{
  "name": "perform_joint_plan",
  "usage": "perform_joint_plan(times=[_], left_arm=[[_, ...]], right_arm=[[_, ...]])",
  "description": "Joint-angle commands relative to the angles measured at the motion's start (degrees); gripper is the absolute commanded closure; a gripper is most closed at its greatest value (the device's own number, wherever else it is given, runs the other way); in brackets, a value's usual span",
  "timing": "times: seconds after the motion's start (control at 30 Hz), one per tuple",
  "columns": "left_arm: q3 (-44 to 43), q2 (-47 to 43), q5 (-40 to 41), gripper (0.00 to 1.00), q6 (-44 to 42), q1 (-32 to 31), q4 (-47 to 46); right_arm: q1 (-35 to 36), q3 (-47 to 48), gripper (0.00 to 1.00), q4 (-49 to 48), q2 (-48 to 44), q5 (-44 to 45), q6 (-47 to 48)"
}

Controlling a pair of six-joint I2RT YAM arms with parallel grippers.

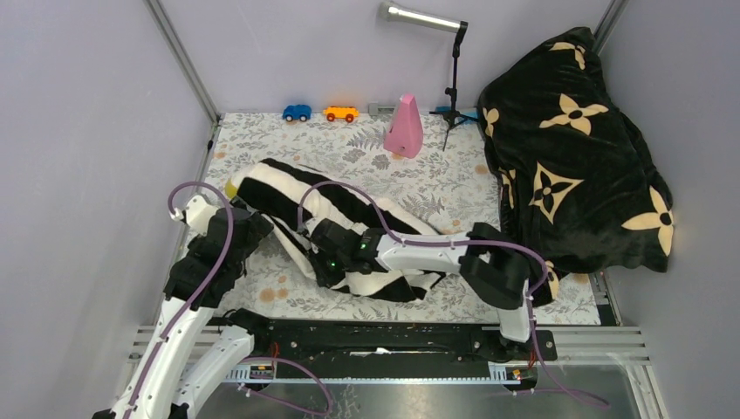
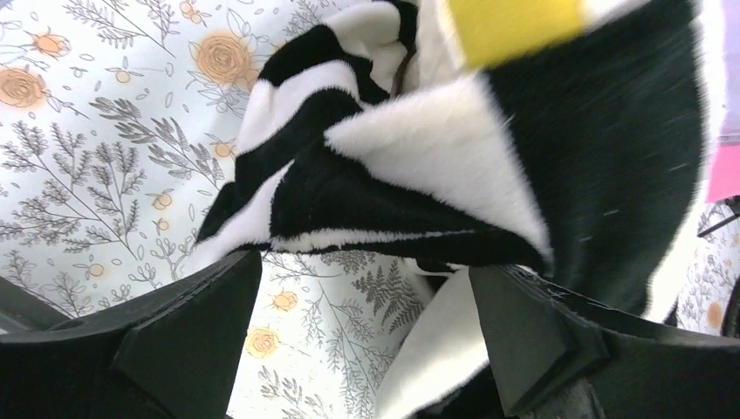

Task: Remove the pillowcase from the pillow

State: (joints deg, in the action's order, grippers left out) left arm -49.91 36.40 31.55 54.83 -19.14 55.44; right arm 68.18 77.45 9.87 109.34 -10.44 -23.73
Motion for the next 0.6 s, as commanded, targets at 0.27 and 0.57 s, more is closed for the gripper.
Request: perform_joint_plan(times=[0.27, 0.57], left_arm=[[-0.9, 3.4, -0.7, 0.01, -5.3, 0.2, -7.7], [-1.6, 7.2, -5.2, 0.01, -13.1, 0.2, -14.0]], right_arm=[[-11.8, -1.8, 0.40, 8.9, -1.9, 10.0, 7.3], [-12.1, -5.4, 0.10, 12.2, -18.2, 8.6, 7.5]])
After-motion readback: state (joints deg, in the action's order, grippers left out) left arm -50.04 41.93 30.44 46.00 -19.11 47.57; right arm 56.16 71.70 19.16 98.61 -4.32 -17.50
